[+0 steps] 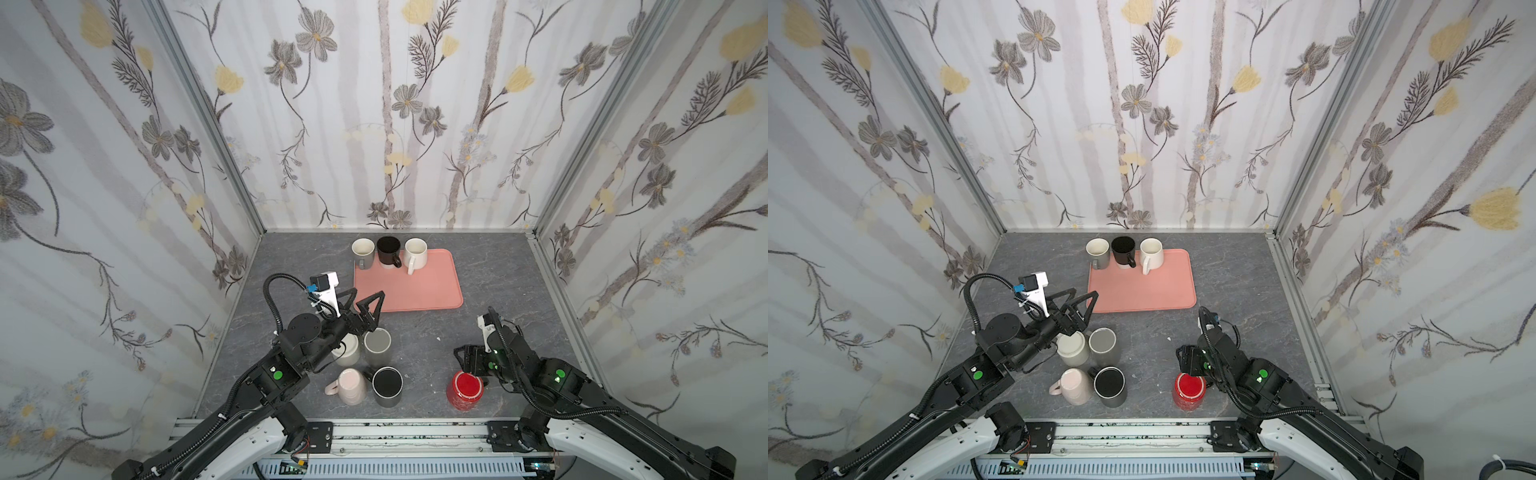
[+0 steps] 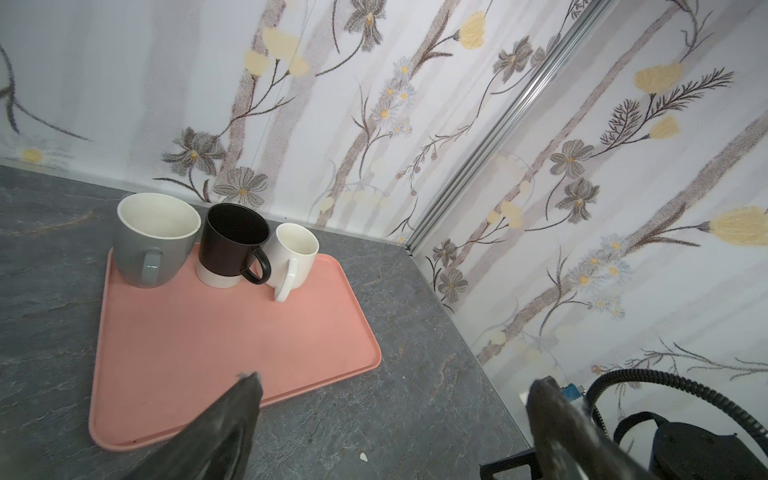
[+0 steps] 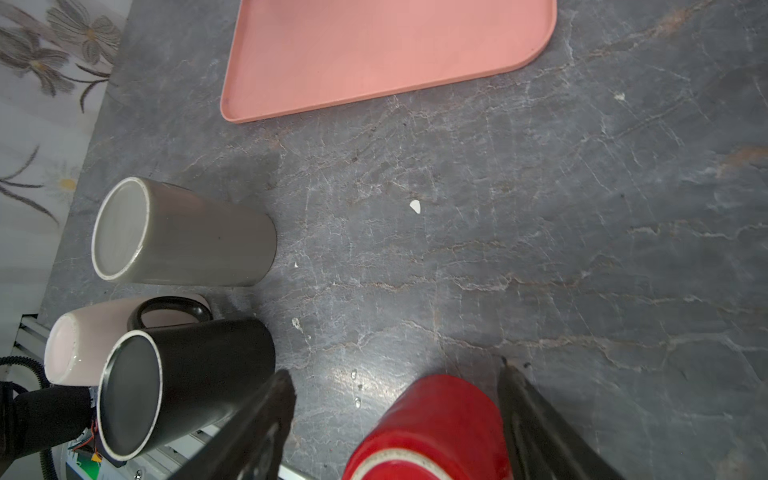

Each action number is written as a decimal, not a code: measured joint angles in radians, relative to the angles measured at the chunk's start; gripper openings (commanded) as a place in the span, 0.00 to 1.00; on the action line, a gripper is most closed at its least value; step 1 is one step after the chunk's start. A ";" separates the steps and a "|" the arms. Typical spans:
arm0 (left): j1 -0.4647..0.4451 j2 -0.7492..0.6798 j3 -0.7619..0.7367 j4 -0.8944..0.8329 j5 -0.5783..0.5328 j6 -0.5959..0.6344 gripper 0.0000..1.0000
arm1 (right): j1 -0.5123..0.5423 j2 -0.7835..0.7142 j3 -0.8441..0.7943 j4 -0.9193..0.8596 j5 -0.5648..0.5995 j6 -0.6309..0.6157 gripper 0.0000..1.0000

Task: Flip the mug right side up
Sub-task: 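Retract the left gripper and move the right gripper to the upside-down red mug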

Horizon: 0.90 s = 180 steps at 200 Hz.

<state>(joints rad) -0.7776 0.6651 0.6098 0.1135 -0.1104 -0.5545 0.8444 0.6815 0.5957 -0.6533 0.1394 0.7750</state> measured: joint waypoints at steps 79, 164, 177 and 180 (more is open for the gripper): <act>0.002 -0.025 -0.057 -0.003 -0.034 -0.003 1.00 | 0.048 0.045 0.089 -0.351 -0.072 0.187 1.00; 0.014 -0.016 -0.066 -0.006 -0.048 -0.002 1.00 | 0.230 0.161 0.045 -0.304 -0.210 0.320 0.98; 0.014 -0.016 -0.066 -0.006 -0.048 -0.002 1.00 | 0.233 0.188 0.035 -0.255 -0.212 0.320 0.97; 0.014 -0.016 -0.066 -0.006 -0.048 -0.002 1.00 | 0.234 0.195 0.034 -0.246 -0.212 0.320 0.97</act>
<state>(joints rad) -0.7635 0.6487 0.5442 0.1070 -0.1581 -0.5564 1.0782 0.8764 0.6292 -0.8989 -0.0731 1.0950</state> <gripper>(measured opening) 0.994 0.978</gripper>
